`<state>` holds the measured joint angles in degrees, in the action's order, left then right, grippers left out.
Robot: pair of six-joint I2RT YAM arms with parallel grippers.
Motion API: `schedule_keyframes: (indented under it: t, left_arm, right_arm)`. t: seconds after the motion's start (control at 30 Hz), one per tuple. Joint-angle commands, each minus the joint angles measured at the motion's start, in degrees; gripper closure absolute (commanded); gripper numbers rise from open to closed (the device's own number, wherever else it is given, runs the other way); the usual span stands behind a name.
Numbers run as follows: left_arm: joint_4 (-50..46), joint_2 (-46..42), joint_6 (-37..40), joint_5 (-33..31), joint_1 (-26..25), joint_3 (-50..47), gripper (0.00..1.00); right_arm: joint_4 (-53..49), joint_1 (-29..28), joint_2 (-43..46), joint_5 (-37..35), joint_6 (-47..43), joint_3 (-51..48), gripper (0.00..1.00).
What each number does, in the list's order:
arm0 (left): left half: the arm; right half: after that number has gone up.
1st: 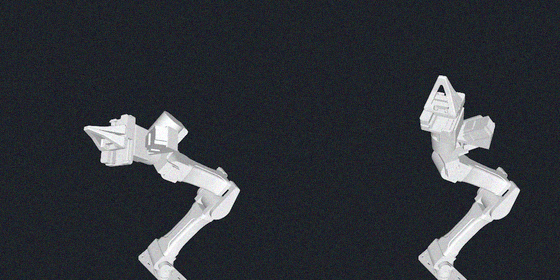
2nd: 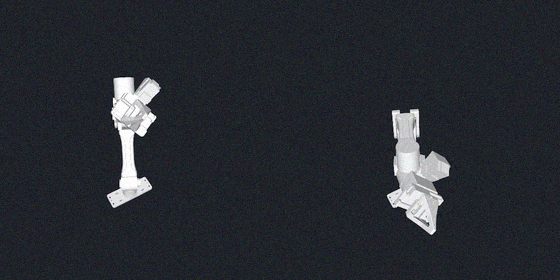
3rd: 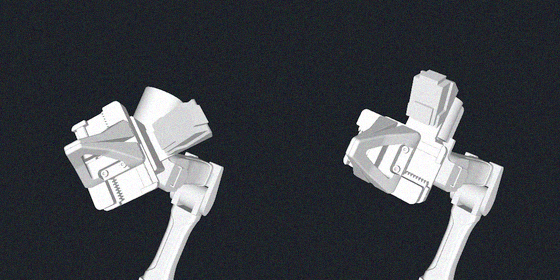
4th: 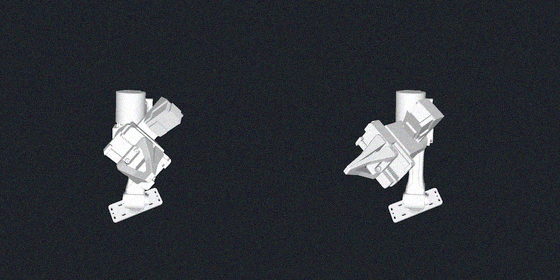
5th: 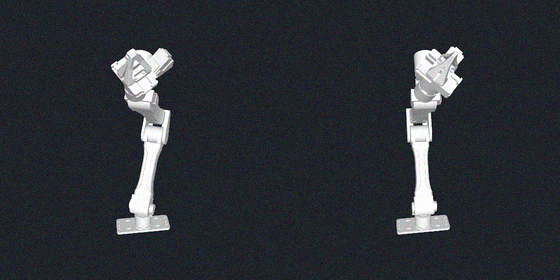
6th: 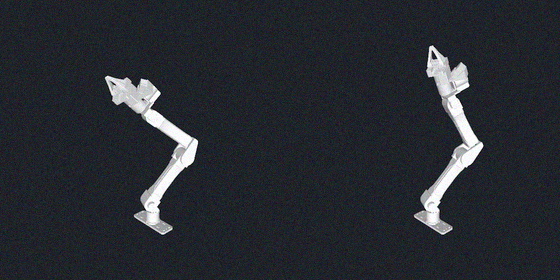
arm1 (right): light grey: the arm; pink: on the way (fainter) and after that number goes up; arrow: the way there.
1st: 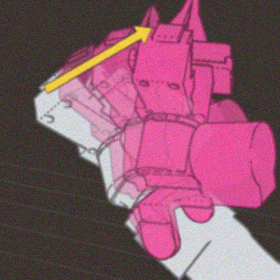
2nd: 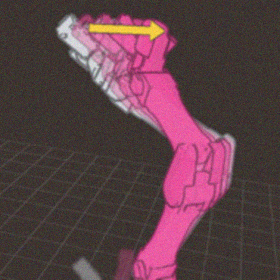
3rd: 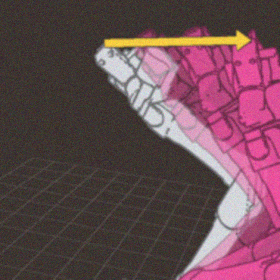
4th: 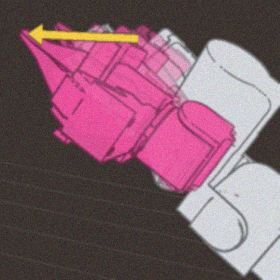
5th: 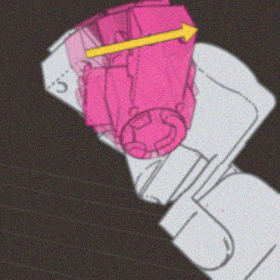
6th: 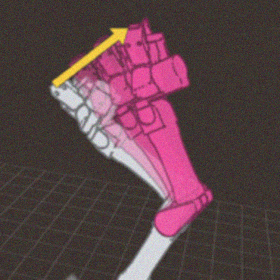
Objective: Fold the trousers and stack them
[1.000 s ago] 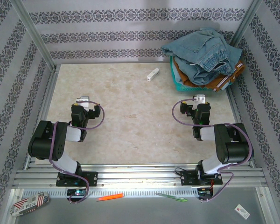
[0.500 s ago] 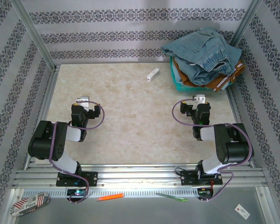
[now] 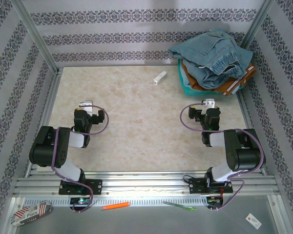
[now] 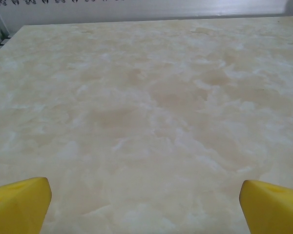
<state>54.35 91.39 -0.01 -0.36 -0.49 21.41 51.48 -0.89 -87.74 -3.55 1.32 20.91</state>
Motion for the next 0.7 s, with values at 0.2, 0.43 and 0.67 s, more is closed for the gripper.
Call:
schedule_keyframes:
  t: [0.2, 0.43, 0.67]
  left_arm:
    - [-0.3, -3.2, -2.9, -7.6, 0.4, -0.7, 0.01]
    - [-23.4, -29.6, -9.3, -20.3, -2.8, 3.5, 0.01]
    - [-65.8, -43.9, -25.8, -7.3, -2.7, 32.3, 0.01]
  right_arm:
    - [-1.2, 0.2, 1.3, 1.7, 0.6, 1.9, 0.02]
    - [-33.4, -12.5, 14.1, -10.9, -9.6, 16.0, 0.02]
    - [-70.4, -19.6, 21.4, -15.8, 6.5, 41.9, 0.02]
